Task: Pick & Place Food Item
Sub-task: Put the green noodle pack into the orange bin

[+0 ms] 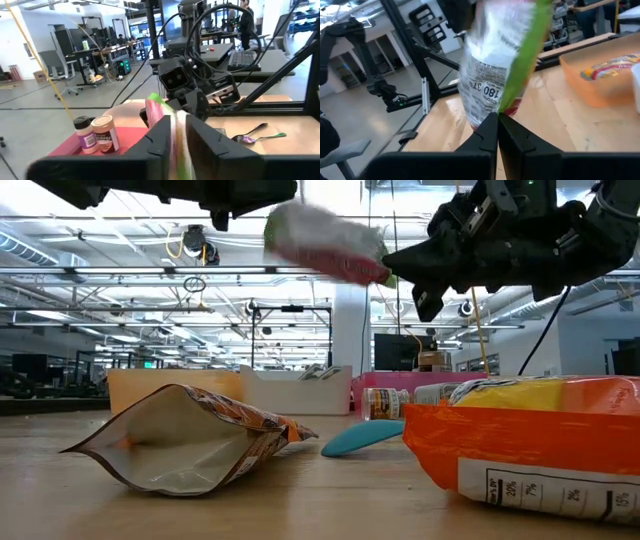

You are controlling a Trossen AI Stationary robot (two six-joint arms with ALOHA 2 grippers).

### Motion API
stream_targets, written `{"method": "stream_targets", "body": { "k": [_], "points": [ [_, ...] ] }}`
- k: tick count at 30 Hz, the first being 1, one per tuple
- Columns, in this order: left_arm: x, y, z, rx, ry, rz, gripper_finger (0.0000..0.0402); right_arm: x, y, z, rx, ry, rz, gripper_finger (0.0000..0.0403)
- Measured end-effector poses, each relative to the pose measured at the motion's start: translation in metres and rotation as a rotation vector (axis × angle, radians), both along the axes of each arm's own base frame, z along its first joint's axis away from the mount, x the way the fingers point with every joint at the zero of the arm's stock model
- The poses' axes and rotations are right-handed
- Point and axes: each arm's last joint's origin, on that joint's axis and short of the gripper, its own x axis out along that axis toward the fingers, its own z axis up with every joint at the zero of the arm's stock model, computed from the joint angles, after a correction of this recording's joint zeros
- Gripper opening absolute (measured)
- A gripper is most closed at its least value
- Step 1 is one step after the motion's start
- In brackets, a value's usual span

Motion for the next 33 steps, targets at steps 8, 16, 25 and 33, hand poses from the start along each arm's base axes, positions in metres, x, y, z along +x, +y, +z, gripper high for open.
{"method": "stream_targets", "body": {
  "k": [8,16,25,33],
  "points": [
    [0.000,0.000,-0.001,0.013,0.009,-0.011,0.0183,0.000,-0.014,-0.003,0.012,0.084,-0.052,0.0000],
    [0.004,0.010,-0.001,-0.023,0.042,-0.033,0.0246,0.021,-0.012,0.019,-0.111,0.253,-0.018,0.0000],
    [0.010,0.008,0.002,-0.056,0.160,-0.090,0.0250,0.024,-0.005,0.030,-0.159,0.218,0.012,0.0000],
    [0.008,0.013,-0.014,-0.208,0.291,-0.047,0.0243,0.024,-0.005,0.030,-0.179,0.218,0.017,0.0021]
  ]
}}
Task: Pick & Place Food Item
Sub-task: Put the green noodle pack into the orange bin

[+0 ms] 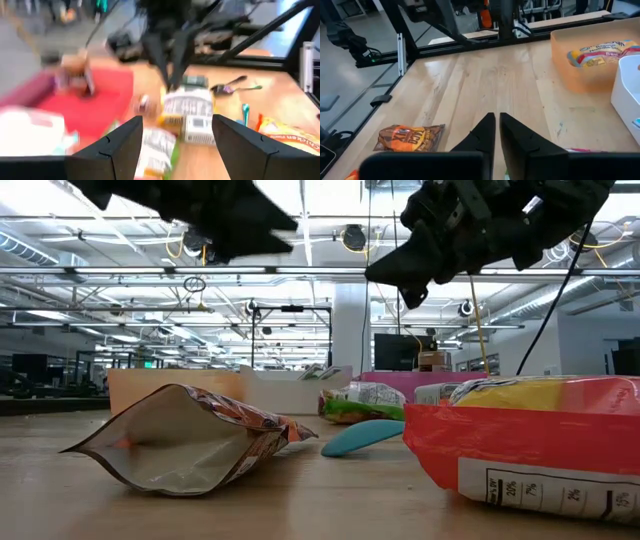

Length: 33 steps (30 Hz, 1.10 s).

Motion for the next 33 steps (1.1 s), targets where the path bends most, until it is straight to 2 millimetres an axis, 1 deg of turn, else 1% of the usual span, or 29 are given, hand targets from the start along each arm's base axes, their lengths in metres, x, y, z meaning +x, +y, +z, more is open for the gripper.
{"method": "stream_targets", "body": {
  "k": [3,7,10,13,17,21,25,28,33],
  "points": [
    [0.003,0.008,-0.014,-0.146,0.076,0.084,0.0243,0.000,0.000,0.001,-0.004,-0.013,0.001,0.0043],
    [0.013,0.021,-0.038,-0.305,0.152,0.145,0.0243,0.000,0.000,0.002,-0.011,-0.022,0.002,0.0088],
    [0.022,0.033,-0.055,-0.355,0.177,0.199,0.0244,0.001,0.000,0.002,-0.010,-0.023,0.002,0.0127],
    [0.028,0.048,-0.068,-0.400,0.176,0.272,0.0244,0.001,0.001,0.002,-0.009,-0.022,0.006,0.0162],
    [0.033,0.067,-0.082,-0.479,0.172,0.342,0.0244,0.001,0.004,0.002,-0.008,-0.023,0.015,0.0196],
    [0.037,0.079,-0.095,-0.527,0.171,0.350,0.0244,0.001,0.004,0.002,-0.012,-0.024,0.018,0.0214],
    [0.041,0.088,-0.108,-0.571,0.164,0.386,0.0244,0.001,0.004,0.002,-0.021,-0.025,0.020,0.0220],
    [0.043,0.092,-0.117,-0.602,0.165,0.388,0.0244,0.001,0.004,0.002,-0.022,-0.025,0.021,0.0218],
    [0.047,0.091,-0.128,-0.628,0.157,0.380,0.0243,0.001,0.004,0.002,-0.022,-0.028,0.021,0.0216]
  ]
}}
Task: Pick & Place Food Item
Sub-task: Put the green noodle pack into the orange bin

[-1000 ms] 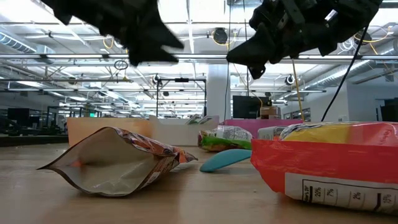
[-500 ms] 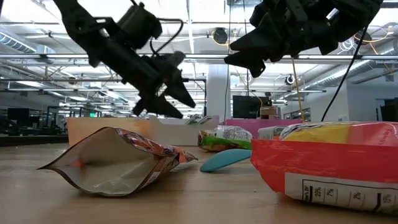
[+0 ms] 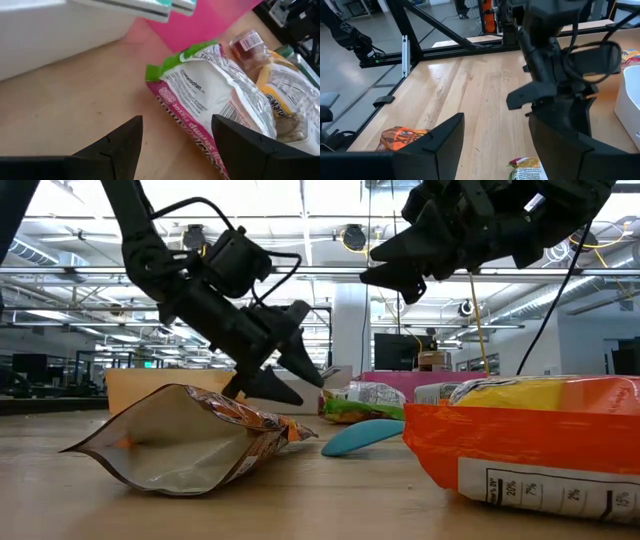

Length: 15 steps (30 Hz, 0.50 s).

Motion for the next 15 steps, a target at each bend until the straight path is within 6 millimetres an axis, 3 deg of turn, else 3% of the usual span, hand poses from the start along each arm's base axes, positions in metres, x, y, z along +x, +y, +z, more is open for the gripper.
{"method": "stream_targets", "body": {
  "k": [8,15],
  "points": [
    [0.002,0.002,-0.002,0.001,-0.022,0.027,0.0243,0.001,0.000,0.003,-0.003,-0.030,0.000,0.0221],
    [0.016,0.004,0.010,0.020,0.005,0.013,0.0243,0.001,0.000,0.003,-0.006,-0.035,0.001,0.0216]
  ]
}}
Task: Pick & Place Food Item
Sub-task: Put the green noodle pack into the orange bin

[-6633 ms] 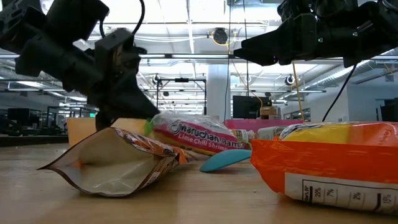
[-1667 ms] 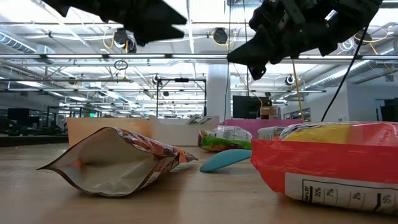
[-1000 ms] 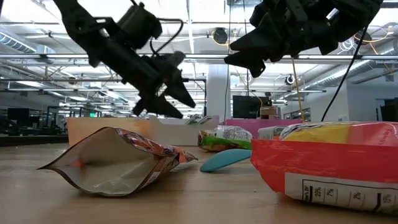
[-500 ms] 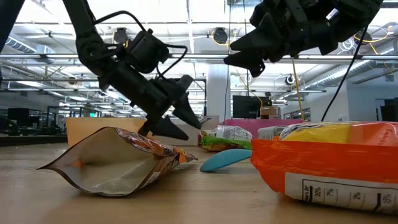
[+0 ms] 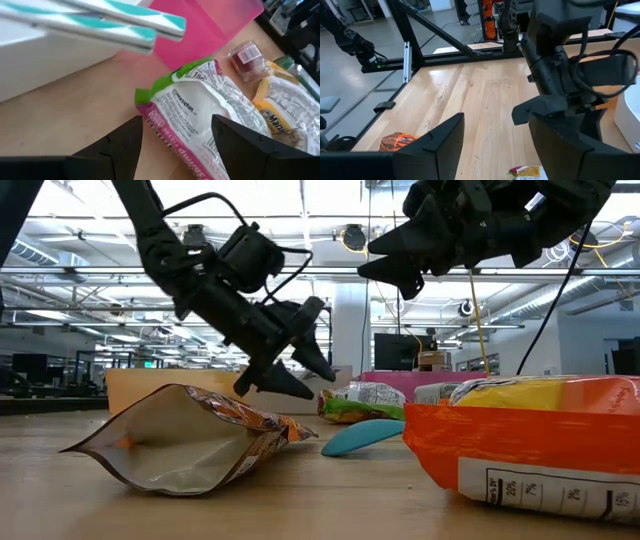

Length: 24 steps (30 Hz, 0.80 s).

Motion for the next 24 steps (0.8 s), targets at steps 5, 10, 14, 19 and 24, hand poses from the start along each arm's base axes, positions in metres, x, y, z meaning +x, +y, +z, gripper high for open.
{"method": "stream_targets", "body": {
  "k": [5,10,14,19,24],
  "points": [
    [0.008,0.001,0.007,0.017,0.057,-0.017,0.0243,0.000,0.000,-0.001,0.001,0.009,0.000,0.0219],
    [0.005,0.003,0.004,0.036,0.107,0.030,0.0243,0.000,0.000,-0.001,0.001,0.012,0.000,0.0216],
    [0.005,0.004,0.003,0.029,0.106,0.039,0.0243,0.000,0.000,-0.001,-0.002,0.012,0.001,0.0216],
    [0.008,0.006,-0.002,0.029,0.090,0.041,0.0243,0.000,0.000,-0.001,-0.003,0.009,0.001,0.0219],
    [0.012,0.008,-0.021,-0.014,0.084,0.029,0.0243,0.000,0.000,-0.001,-0.003,0.010,0.001,0.0215]
  ]
}}
